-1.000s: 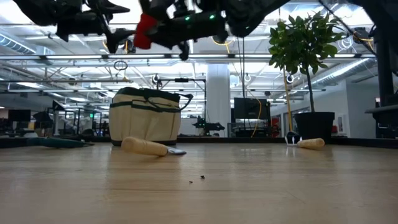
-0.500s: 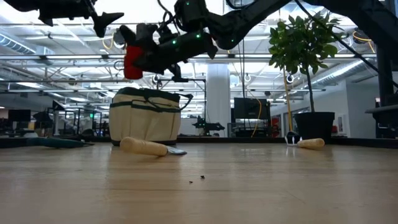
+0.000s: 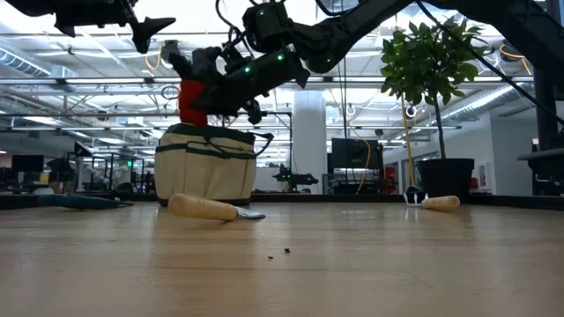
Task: Pick & Place Garden tools in Gardening bag
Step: Put the gardening gloves into the gardening bag
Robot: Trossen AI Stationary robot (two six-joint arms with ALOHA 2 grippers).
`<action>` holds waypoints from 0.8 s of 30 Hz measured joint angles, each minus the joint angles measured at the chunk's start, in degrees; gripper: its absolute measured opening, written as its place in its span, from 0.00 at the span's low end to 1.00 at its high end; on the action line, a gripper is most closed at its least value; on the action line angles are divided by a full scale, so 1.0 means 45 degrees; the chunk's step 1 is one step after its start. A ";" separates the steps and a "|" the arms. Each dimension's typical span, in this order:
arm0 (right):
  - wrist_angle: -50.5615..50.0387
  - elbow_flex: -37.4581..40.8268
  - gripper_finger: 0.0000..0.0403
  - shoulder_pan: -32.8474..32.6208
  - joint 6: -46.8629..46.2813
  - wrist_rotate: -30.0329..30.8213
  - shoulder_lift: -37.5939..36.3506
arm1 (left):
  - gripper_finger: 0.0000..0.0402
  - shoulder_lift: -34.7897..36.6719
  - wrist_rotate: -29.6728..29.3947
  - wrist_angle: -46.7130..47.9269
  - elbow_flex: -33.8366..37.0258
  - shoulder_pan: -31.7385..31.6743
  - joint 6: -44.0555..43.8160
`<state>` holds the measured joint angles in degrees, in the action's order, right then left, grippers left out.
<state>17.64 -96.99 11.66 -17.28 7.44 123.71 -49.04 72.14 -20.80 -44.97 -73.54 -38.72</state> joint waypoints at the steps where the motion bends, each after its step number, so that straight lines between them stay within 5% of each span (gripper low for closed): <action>1: 0.0055 -0.0005 0.14 0.0000 0.0000 0.0000 -0.0010 | 0.76 -0.0005 0.0005 0.0000 0.0000 0.0000 -0.0004; 24: -0.0490 -0.0005 0.47 -0.0005 0.0039 -0.0011 -0.0003 | 0.76 -0.0005 0.0087 0.0000 0.0000 0.0000 -0.0034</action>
<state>15.43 -97.01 11.64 -17.10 7.39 123.69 -49.06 72.53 -20.80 -44.97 -73.54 -38.87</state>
